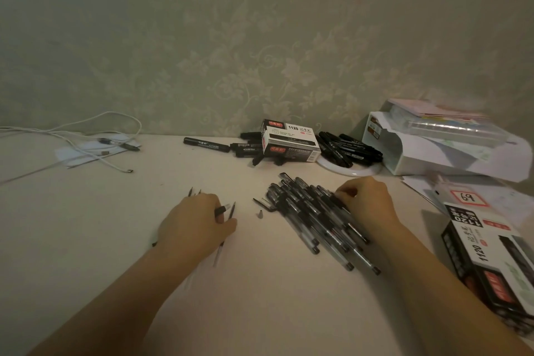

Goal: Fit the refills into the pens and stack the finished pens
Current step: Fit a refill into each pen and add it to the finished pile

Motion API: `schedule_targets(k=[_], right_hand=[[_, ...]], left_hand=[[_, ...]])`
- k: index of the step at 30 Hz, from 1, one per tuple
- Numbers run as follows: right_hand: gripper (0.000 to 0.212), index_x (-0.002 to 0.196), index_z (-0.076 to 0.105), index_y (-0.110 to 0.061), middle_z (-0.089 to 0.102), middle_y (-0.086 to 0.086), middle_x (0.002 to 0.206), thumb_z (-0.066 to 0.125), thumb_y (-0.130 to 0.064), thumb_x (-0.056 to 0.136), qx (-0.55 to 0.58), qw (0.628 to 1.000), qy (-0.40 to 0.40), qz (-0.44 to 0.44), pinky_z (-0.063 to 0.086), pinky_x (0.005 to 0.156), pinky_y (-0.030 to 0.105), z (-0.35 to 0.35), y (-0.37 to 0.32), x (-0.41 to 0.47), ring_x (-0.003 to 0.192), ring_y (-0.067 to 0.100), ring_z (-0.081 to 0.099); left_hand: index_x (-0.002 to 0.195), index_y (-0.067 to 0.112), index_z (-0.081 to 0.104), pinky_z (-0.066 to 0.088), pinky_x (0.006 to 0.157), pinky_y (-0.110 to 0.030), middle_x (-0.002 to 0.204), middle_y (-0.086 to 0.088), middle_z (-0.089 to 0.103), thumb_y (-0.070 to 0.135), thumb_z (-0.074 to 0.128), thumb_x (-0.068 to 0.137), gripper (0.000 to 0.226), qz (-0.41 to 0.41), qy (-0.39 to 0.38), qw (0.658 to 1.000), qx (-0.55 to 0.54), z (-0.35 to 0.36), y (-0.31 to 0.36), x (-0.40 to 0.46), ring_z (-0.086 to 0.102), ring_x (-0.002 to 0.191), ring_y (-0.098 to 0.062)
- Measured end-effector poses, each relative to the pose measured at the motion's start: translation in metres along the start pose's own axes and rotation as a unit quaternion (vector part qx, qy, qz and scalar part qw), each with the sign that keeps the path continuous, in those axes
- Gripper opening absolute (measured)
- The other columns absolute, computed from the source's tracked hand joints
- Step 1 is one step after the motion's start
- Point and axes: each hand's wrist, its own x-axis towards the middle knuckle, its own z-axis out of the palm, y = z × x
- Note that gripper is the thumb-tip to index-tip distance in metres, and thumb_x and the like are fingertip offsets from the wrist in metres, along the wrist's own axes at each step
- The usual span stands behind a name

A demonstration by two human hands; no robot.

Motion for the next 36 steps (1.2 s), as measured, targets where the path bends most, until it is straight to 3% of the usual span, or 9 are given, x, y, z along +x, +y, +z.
schedule_targets(k=[4,7,10,14,20,23,27,31,36], right_hand=[[0.013,0.096,0.075,-0.015,0.072,0.006,0.094,0.063,-0.016,0.095,-0.015,0.997,0.065,-0.032,0.053,0.076,0.034,0.001,-0.010,-0.005,0.081,0.019,0.064],[0.010,0.097,0.073,-0.020,0.066,-0.008,0.089,0.064,-0.017,0.094,0.090,0.985,0.115,-0.094,0.045,0.065,0.015,0.001,-0.038,-0.020,0.074,0.004,0.060],[0.009,0.091,0.073,-0.029,0.070,-0.014,0.080,0.067,-0.022,0.092,0.257,0.962,0.017,-0.088,0.049,0.065,0.007,0.009,-0.071,-0.043,0.075,-0.005,0.064],[0.006,0.095,0.074,-0.015,0.075,0.001,0.080,0.068,-0.017,0.092,0.414,0.898,-0.148,-0.011,0.055,0.064,0.017,0.028,-0.095,-0.070,0.069,0.010,0.072],[0.013,0.093,0.078,-0.010,0.075,0.012,0.088,0.071,-0.020,0.089,0.563,0.787,-0.238,0.082,0.056,0.065,0.021,0.035,-0.099,-0.076,0.069,0.012,0.068],[0.014,0.093,0.076,-0.006,0.073,0.010,0.083,0.068,-0.017,0.091,0.570,0.787,-0.215,0.102,0.054,0.060,0.019,0.033,-0.093,-0.071,0.062,0.010,0.066],[0.020,0.105,0.063,-0.005,0.076,0.006,0.082,0.051,-0.020,0.102,0.589,0.796,-0.089,0.107,0.056,0.064,0.019,0.023,-0.086,-0.055,0.071,0.014,0.073],[0.015,0.107,0.060,-0.010,0.078,0.006,0.085,0.050,-0.020,0.102,0.654,0.747,-0.019,0.118,0.058,0.065,0.019,0.016,-0.080,-0.047,0.083,0.018,0.076],[0.014,0.108,0.057,-0.007,0.077,0.009,0.085,0.048,-0.016,0.103,0.679,0.726,-0.031,0.101,0.058,0.067,0.022,0.022,-0.080,-0.046,0.086,0.022,0.076]], left_hand=[[0.081,0.013,0.062,0.049,0.064,-0.029,0.073,-0.003,0.063,0.029,0.058,0.086,0.017,-0.002,-0.012,1.000,0.022,-0.002,0.003,0.001,0.060,0.070,-0.019],[0.082,0.012,0.063,0.051,0.065,-0.031,0.072,-0.004,0.063,0.028,0.059,0.084,0.017,-0.011,-0.015,1.000,0.025,-0.004,0.007,0.001,0.062,0.070,-0.020],[0.078,0.008,0.063,0.048,0.061,-0.029,0.066,-0.004,0.061,0.026,0.062,0.081,0.019,-0.020,-0.015,1.000,0.000,-0.003,0.008,0.001,0.060,0.065,-0.021],[0.057,0.011,0.057,0.035,0.048,-0.022,0.049,0.004,0.049,0.027,0.068,0.078,0.029,0.008,0.008,0.986,-0.166,-0.006,0.013,0.004,0.043,0.046,-0.009],[0.068,0.016,0.070,0.034,0.046,-0.012,0.053,0.004,0.055,0.037,0.064,0.082,0.026,0.062,-0.008,0.952,-0.299,-0.006,0.024,0.000,0.041,0.044,0.001],[0.078,0.025,0.068,0.038,0.050,-0.010,0.063,0.016,0.061,0.039,0.063,0.087,0.017,0.086,-0.020,0.949,-0.303,0.000,0.025,0.000,0.050,0.053,0.005],[0.104,0.042,0.057,0.042,0.050,-0.009,0.074,0.007,0.060,0.043,0.045,0.097,0.014,0.090,-0.059,0.952,-0.288,0.002,0.020,0.001,0.052,0.058,0.001],[0.106,0.046,0.057,0.044,0.058,-0.012,0.074,0.008,0.059,0.039,0.042,0.099,0.018,0.114,-0.077,0.953,-0.269,0.001,0.020,-0.002,0.058,0.071,-0.011],[0.108,0.041,0.062,0.052,0.066,-0.034,0.075,0.006,0.063,0.037,0.046,0.097,0.020,0.128,-0.075,0.947,-0.284,0.001,0.024,-0.003,0.059,0.072,-0.024]])
